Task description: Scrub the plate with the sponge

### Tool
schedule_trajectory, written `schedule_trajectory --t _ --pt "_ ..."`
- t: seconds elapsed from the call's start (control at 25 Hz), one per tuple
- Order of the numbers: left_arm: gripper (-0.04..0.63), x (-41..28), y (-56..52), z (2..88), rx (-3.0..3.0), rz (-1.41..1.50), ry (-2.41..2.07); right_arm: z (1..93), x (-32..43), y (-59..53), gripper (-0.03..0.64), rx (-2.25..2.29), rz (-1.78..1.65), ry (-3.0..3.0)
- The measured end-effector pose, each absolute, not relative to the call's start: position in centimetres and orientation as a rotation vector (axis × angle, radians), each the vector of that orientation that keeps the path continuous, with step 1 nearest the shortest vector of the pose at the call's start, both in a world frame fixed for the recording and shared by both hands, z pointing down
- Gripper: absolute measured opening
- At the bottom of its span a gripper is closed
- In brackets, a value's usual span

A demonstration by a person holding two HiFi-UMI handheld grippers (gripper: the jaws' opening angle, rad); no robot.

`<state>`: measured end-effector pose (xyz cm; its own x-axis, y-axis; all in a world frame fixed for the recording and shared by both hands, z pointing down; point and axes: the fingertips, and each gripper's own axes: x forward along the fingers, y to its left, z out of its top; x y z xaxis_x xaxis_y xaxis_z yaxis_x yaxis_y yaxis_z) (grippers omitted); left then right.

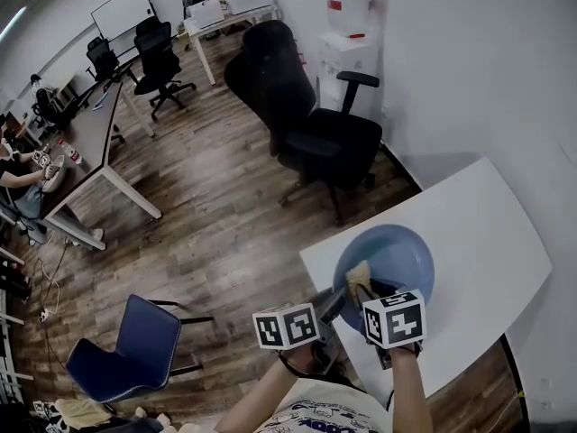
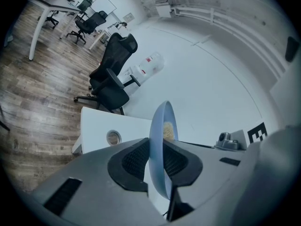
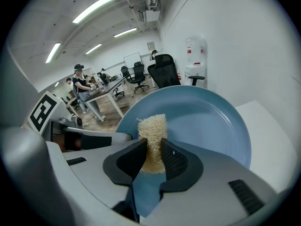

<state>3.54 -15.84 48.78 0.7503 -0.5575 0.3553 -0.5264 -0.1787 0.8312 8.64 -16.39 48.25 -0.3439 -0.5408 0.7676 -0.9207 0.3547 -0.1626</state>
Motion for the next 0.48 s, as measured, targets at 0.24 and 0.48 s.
schedule_trajectory --t 0.24,0.48 --pt "0.066 4.5 -15.6 48.8 1.863 -0.006 -0.814 47.8 9.6 -17.4 0.100 1.305 0.790 -2.010" --pt "0.066 4.8 -15.3 48.6 1.864 -0.008 -0.796 47.3 10.8 -18.1 0.100 1.345 0.801 -2.019"
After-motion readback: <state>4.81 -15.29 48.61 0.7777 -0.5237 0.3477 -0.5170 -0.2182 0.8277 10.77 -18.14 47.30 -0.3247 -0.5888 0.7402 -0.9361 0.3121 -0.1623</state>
